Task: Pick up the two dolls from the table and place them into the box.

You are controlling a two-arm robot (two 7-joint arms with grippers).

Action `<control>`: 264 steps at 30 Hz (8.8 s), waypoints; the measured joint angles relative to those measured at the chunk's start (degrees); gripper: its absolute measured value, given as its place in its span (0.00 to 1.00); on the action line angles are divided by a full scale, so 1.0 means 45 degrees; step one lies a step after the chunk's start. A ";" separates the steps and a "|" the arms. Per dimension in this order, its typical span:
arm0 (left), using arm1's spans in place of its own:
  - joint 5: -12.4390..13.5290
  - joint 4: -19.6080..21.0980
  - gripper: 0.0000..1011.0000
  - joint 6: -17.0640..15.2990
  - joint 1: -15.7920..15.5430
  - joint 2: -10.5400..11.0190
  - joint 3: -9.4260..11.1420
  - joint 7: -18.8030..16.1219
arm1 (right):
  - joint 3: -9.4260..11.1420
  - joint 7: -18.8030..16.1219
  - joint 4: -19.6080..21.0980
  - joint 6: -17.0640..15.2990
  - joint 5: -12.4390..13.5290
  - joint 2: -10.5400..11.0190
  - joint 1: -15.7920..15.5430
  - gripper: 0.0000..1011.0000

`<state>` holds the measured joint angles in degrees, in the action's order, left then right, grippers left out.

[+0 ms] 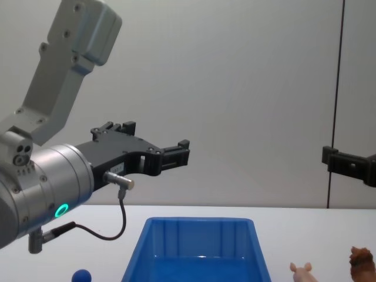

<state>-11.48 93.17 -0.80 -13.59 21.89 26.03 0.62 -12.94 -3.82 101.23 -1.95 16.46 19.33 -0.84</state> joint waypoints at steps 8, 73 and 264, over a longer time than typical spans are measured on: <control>0.0000 0.0000 0.99 0.0000 0.0000 0.0000 0.0000 0.0000 | 0.0000 0.0002 0.0000 0.0000 -0.0001 -0.0002 -0.0001 0.99; 0.0000 0.0000 0.99 0.0000 0.0000 0.0000 0.0000 0.0000 | -0.0085 0.1891 -0.3645 -0.3801 -0.0014 -0.1357 0.1012 0.76; 0.0000 0.0000 0.99 0.0001 0.0000 0.0000 0.0000 0.0000 | -0.1230 -0.0544 -0.3945 -0.0132 -0.2474 -0.3096 0.1780 0.38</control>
<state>-11.48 93.17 -0.79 -13.59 21.89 26.02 0.62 -18.47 -6.27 83.47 -2.55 5.33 5.40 7.17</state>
